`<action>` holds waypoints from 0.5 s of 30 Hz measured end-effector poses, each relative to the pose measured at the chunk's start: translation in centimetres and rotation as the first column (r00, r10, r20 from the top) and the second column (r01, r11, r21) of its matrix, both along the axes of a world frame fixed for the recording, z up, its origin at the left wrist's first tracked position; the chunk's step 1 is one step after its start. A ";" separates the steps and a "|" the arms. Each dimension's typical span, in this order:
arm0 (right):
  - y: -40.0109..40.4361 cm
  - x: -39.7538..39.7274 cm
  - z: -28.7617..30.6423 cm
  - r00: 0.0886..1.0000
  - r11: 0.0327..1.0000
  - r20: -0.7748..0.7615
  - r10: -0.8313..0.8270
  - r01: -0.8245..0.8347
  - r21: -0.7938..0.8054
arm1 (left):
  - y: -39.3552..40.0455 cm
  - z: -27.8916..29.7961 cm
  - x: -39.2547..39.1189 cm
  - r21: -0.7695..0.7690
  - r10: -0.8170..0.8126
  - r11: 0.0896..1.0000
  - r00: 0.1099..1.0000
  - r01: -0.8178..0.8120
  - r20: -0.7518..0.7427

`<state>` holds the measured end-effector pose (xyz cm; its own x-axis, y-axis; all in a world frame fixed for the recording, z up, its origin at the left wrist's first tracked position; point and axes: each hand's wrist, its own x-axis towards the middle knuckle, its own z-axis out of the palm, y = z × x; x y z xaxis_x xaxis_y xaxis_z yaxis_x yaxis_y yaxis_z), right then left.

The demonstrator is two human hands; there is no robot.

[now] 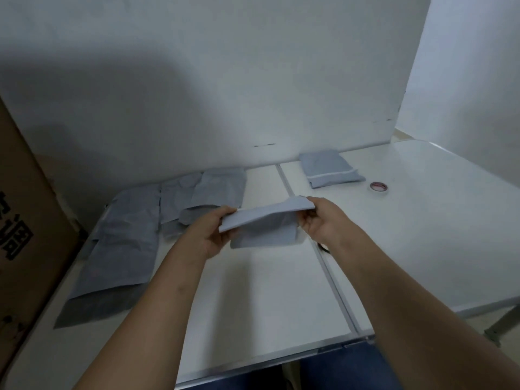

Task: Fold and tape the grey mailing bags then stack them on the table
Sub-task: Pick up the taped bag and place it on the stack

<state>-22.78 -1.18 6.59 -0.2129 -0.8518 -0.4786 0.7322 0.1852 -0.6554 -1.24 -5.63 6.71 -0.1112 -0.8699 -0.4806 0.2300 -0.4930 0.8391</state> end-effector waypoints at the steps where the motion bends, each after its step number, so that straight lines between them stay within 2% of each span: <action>1: -0.2 -0.5 0.3 1.000 1.000 0.005 -0.010 0.010 -0.018 | -0.4 0.6 -0.7 -0.017 -0.012 1.000 1.000 0.012 -0.004; 10: -6.2 -7.3 2.0 0.981 0.972 0.106 -0.160 0.175 -0.155 | -6.8 4.3 -8.8 -0.102 -0.141 0.984 0.988 0.146 0.057; 15: -12.2 -12.2 2.7 0.973 0.963 0.103 -0.208 0.222 -0.150 | -13.3 4.1 -14.1 -0.085 -0.181 0.977 0.974 0.193 0.134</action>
<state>-35.00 -13.41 9.33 -0.3638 -0.8571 -0.3648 0.7979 -0.0847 -0.5968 -15.37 -18.91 10.83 -0.2212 -0.8824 -0.4152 0.0318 -0.4321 0.9013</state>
